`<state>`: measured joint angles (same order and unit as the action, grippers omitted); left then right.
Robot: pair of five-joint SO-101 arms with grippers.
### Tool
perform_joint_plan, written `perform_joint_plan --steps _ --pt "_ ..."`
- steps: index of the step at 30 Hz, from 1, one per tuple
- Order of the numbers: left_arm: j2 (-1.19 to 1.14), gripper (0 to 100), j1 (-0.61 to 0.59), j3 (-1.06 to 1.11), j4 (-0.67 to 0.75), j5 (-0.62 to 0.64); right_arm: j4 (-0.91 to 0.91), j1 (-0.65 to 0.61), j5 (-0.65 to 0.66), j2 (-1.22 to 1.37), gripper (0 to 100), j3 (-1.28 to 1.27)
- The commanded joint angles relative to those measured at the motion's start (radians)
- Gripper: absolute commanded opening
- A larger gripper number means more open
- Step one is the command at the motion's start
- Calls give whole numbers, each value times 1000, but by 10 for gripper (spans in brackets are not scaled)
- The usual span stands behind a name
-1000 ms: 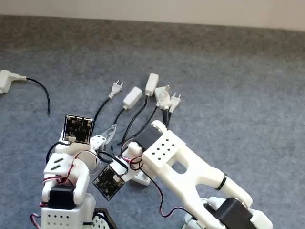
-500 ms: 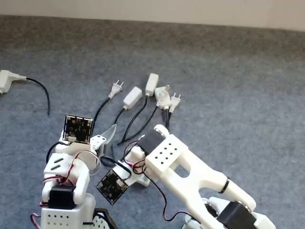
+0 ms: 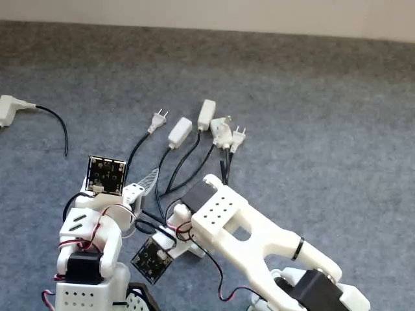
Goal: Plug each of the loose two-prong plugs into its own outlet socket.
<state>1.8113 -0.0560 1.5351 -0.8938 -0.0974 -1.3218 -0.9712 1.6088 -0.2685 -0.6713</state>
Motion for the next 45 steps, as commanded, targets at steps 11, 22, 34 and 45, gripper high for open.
perform_joint_plan --steps 11,22,34,45 --pt "7 302 12 5 17 -6 -168 61 -302 99 149 306" --pt "7 302 12 5 17 -8 -377 239 -457 94 259 789" --pt "7 302 13 2 15 -8 -440 564 -988 93 259 1132" --pt "-251 303 168 -268 -230 -169 -214 894 -1214 50 147 452"
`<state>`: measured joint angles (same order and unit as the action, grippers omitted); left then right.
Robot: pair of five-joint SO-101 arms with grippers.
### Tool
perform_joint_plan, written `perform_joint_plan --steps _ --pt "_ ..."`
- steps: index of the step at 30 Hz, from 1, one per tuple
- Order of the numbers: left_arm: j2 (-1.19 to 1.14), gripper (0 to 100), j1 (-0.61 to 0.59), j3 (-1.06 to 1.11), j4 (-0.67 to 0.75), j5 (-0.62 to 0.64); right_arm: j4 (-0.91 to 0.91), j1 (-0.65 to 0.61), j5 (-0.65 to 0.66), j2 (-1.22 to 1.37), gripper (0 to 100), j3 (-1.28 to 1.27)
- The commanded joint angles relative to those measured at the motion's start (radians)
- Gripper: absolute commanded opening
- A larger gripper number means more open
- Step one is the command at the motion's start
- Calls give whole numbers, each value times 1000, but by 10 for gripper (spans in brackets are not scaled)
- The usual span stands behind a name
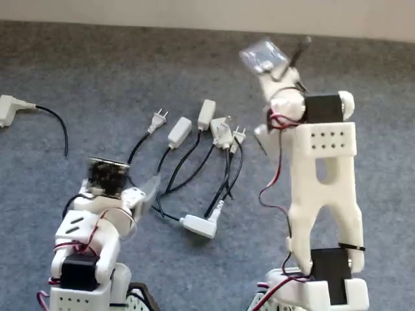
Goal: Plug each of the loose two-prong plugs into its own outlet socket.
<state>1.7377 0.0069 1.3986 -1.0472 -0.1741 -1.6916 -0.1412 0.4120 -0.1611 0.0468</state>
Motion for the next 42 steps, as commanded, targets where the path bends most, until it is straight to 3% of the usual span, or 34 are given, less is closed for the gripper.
perform_joint_plan --steps 1,4,11,14,19,26,34,42 --pt "-243 303 119 -163 -87 -106 249 84 -17 -88 93 -375" --pt "-437 302 130 -282 -130 -180 433 111 -11 -200 38 -662" --pt "-776 293 153 -529 -325 -598 654 111 -23 -437 33 -1058" --pt "-842 248 200 -544 -321 -663 757 111 -104 -524 33 -1179" --pt "-905 238 325 -539 -265 -678 863 114 -149 -673 33 -1323" --pt "-1056 238 463 -475 -28 -677 900 194 -150 -977 33 -1466" --pt "-1274 238 483 -470 49 -683 866 193 -147 -1307 33 -1627" --pt "-1409 235 484 -473 158 -678 803 170 -147 -1403 33 -1635"
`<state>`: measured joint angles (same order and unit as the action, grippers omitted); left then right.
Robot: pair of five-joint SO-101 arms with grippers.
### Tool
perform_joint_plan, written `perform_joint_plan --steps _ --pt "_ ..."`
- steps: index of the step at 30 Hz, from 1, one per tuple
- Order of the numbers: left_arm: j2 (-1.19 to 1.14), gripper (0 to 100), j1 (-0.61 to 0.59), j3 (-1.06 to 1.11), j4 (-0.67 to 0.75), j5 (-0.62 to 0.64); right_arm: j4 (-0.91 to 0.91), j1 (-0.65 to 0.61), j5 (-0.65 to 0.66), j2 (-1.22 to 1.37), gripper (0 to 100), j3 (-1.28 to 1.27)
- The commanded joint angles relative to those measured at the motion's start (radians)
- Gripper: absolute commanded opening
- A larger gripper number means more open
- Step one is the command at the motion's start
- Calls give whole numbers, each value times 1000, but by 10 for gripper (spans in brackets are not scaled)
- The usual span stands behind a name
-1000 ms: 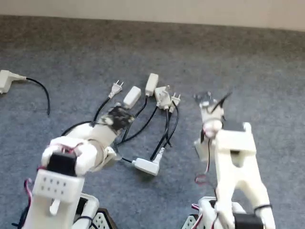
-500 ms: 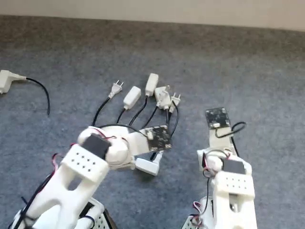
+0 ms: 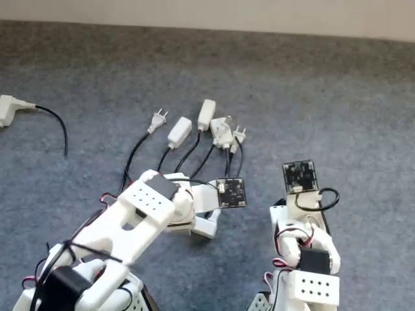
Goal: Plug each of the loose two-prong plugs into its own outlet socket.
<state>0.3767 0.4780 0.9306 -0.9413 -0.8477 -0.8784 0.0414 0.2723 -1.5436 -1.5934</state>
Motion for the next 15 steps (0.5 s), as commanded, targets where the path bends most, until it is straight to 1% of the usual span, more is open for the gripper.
perform_joint_plan --steps 1,7,9,12,15 --pt "-65 235 13 -5 69 -3 -10 -28 -8 -21 33 4" --pt "-139 231 15 -8 129 -3 -21 -67 -6 -22 33 -18" --pt "-142 192 28 -19 129 -3 -21 -71 -5 -22 33 -18" --pt "-143 104 59 -53 117 -3 -21 -71 -5 -22 33 -18" --pt "-150 36 88 -87 68 -3 -21 -71 -5 -22 33 -19"
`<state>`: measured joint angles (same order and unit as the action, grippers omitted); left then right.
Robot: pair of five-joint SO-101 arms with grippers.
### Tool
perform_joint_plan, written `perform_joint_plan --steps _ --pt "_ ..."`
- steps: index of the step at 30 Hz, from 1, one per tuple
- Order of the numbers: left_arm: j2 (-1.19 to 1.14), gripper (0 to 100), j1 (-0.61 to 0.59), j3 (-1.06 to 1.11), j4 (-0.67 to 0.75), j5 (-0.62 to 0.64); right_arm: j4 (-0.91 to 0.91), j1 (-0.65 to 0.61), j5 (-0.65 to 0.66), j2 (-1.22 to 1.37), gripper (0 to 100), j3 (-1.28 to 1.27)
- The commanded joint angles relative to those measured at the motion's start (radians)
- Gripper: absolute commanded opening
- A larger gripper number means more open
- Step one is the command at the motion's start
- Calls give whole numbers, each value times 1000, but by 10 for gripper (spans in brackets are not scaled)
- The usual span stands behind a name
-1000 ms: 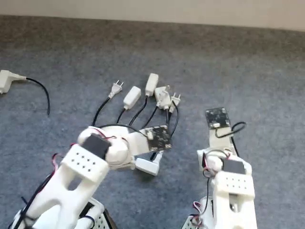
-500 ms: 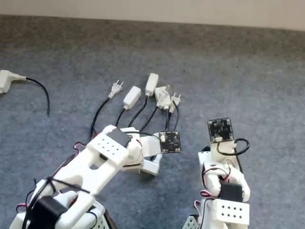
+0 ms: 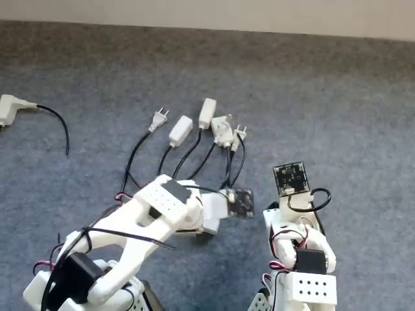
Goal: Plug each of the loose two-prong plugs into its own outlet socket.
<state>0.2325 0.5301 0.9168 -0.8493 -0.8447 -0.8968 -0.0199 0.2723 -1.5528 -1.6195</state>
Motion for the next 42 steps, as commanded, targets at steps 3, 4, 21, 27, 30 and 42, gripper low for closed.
perform_joint_plan --steps 3,4,21,27,30,42 --pt "-2 27 54 -87 -58 -6 -1 -16 -5 -13 33 4" --pt "-1 26 61 -87 -60 -6 -1 -21 -5 -13 33 4" --pt "-5 4 -334 -558 -359 -12 -1 -21 -5 -12 33 4" --pt "-8 4 -651 -762 -364 -14 -1 -21 -5 -12 33 2" --pt "-10 4 -791 -805 -359 -54 -1 -21 -5 -12 33 2" --pt "-458 4 -1291 -1130 -141 -54 -1 -21 -5 -12 33 1"
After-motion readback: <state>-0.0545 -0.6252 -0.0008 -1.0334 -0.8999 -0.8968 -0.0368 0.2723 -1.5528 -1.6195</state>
